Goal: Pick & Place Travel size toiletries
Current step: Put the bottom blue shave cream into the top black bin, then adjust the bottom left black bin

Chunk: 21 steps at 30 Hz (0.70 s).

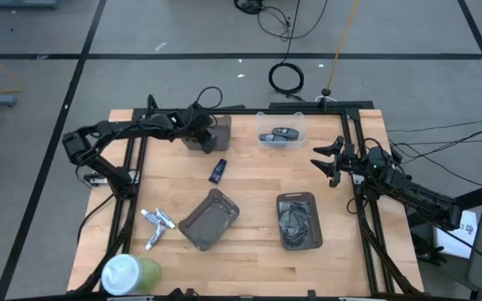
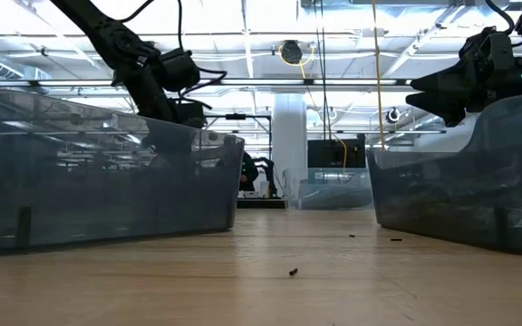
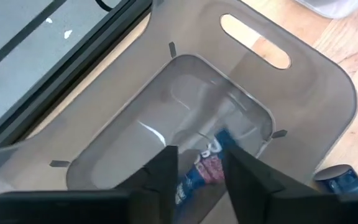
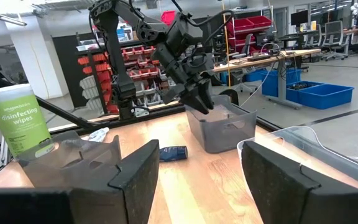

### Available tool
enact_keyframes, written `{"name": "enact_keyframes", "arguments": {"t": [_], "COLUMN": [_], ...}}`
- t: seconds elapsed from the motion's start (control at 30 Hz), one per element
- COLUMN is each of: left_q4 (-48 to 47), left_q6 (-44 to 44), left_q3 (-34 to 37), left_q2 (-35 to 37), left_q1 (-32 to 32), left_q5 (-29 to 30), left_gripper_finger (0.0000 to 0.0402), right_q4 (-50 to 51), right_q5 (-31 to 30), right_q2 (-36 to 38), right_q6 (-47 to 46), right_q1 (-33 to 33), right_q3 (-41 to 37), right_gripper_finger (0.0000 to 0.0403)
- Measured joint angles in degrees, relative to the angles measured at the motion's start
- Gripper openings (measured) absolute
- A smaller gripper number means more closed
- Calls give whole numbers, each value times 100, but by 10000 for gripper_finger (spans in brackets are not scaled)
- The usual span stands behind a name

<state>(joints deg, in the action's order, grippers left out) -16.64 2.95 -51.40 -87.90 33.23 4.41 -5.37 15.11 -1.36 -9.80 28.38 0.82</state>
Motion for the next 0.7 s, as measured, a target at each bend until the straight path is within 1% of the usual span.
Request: {"name": "enact_keyframes", "arguments": {"t": [0.13,0.27,0.4,0.47,0.6,0.7], "left_q4": [-87,-276,-431,-516,-392,-516], "left_q6": [-288,-601,-870,-934,-812,-688], "left_q3": [0,0,0,0,-3,-4], "left_q2": [74,288,627,763,1009,1083], "left_q1": [-139,-540,-1158,-1518,-2149,-2534], "left_q5": [29,34,0,-115,-168,-228], "left_gripper_finger": [168,185,180,173,160,150], "right_q4": [0,-2,-2,-2,-2,-2], "right_q5": [-1,-1,-2,0,0,0], "right_q2": [0,1,2,1,2,2], "right_q6": [0,0,2,1,0,1], "right_q1": [1,0,0,1,2,1], "right_q3": [0,-1,-2,0,0,0], "right_gripper_finger": [217,215,218,219,218,217]}}
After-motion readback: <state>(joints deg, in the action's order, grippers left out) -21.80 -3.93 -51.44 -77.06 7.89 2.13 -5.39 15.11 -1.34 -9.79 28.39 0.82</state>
